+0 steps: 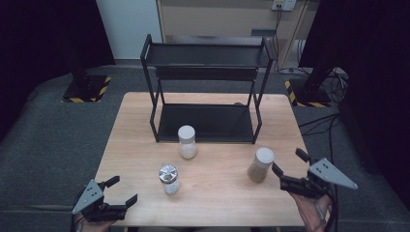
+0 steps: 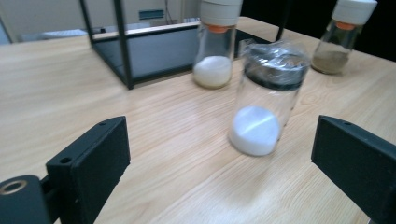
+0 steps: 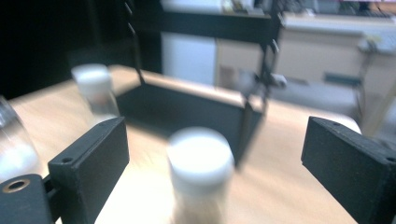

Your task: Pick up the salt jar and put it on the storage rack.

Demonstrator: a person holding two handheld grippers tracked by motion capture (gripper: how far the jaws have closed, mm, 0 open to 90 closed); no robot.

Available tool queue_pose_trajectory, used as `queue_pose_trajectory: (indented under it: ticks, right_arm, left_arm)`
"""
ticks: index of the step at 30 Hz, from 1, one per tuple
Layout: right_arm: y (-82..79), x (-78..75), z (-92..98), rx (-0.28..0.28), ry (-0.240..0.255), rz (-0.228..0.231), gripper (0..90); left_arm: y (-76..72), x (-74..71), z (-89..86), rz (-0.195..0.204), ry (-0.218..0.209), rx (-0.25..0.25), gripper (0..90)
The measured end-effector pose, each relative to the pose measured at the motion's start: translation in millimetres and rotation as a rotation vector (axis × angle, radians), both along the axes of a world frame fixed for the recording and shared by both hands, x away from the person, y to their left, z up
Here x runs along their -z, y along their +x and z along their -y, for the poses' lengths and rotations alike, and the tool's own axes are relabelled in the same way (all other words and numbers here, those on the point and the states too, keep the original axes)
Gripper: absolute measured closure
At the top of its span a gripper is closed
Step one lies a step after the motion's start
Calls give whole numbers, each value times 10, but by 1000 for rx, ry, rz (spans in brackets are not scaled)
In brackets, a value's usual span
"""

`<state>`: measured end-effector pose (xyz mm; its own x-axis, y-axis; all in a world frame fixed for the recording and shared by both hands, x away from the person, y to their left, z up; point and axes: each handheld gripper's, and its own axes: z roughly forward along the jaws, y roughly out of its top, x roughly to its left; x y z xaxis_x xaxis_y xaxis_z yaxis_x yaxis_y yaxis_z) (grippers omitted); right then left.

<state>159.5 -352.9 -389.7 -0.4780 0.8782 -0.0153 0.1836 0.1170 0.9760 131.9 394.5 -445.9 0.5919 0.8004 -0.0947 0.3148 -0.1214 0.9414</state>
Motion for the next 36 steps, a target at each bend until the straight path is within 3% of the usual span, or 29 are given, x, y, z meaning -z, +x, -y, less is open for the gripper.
queue_pose_trajectory:
  ticks: [2, 8, 10, 13, 17, 21, 28, 36]
  right_arm:
    - [-84, 135, 33, 17, 7, 4, 76]
    - [-113, 332, 62, 50, 19, -40, 71]
    - [-126, 393, 86, 52, 34, -46, 72]
    - [-149, 400, 115, 56, 18, -49, 73]
    - [-156, 451, 174, 56, 39, -51, 68]
    - [-141, 472, 173, 34, 28, -46, 66]
    - [-131, 456, 122, 16, -3, -49, 61]
    - [-105, 460, 135, 12, 4, -73, 63]
  left_arm:
    - [8, -6, 16, -5, 12, -10, 29]
    - [98, -39, 121, -4, 49, -6, 26]
    - [112, -23, 123, 3, 35, 6, 26]
    - [120, -8, 118, 9, 25, 8, 26]
    - [143, 32, 64, 22, 5, 13, 29]
    - [122, 27, 49, 36, 32, 28, 32]
    - [127, 35, 16, 38, 44, 46, 30]
    - [157, 77, -32, 41, 7, 40, 18]
